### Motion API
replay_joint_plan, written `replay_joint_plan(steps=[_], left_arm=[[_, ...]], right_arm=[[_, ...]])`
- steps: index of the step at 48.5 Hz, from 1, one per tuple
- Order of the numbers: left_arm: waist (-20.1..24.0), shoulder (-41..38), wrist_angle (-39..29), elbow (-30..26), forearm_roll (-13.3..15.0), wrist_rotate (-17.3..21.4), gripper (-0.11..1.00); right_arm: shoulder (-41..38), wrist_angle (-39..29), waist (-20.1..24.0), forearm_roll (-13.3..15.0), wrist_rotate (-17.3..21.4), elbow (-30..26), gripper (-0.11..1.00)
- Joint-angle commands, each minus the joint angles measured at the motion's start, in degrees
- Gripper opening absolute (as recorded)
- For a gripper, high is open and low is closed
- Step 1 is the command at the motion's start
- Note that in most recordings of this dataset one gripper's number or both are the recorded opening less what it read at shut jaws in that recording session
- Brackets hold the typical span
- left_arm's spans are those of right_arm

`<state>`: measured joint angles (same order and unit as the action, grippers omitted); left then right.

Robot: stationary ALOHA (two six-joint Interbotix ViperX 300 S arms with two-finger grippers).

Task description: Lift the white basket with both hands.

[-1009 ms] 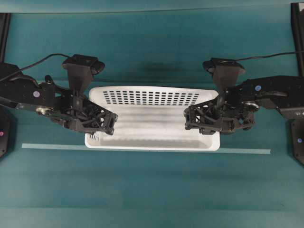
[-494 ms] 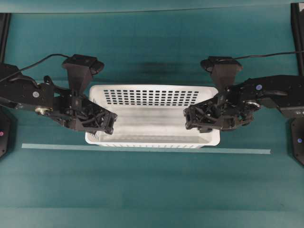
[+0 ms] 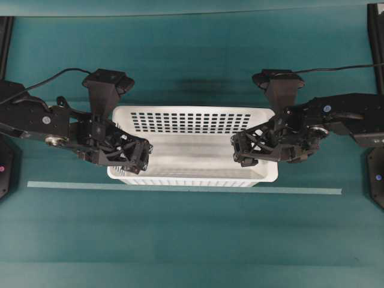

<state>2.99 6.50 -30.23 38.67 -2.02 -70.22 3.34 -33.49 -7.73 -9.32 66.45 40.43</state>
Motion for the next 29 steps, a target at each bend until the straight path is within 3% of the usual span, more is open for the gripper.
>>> replay_joint_plan(steps=[1, 29], left_arm=[[0.35, -0.79, 0.26, -0.70, -0.09, 0.09, 0.89], [1.05, 3.25, -1.14, 0.35, -0.09, 0.88, 0.89]], right_arm=[[-1.32, 0.26, -0.62, 0.09, -0.18, 0.00, 0.94], [5.54, -0.44, -1.93, 0.18, -0.18, -0.44, 0.94]])
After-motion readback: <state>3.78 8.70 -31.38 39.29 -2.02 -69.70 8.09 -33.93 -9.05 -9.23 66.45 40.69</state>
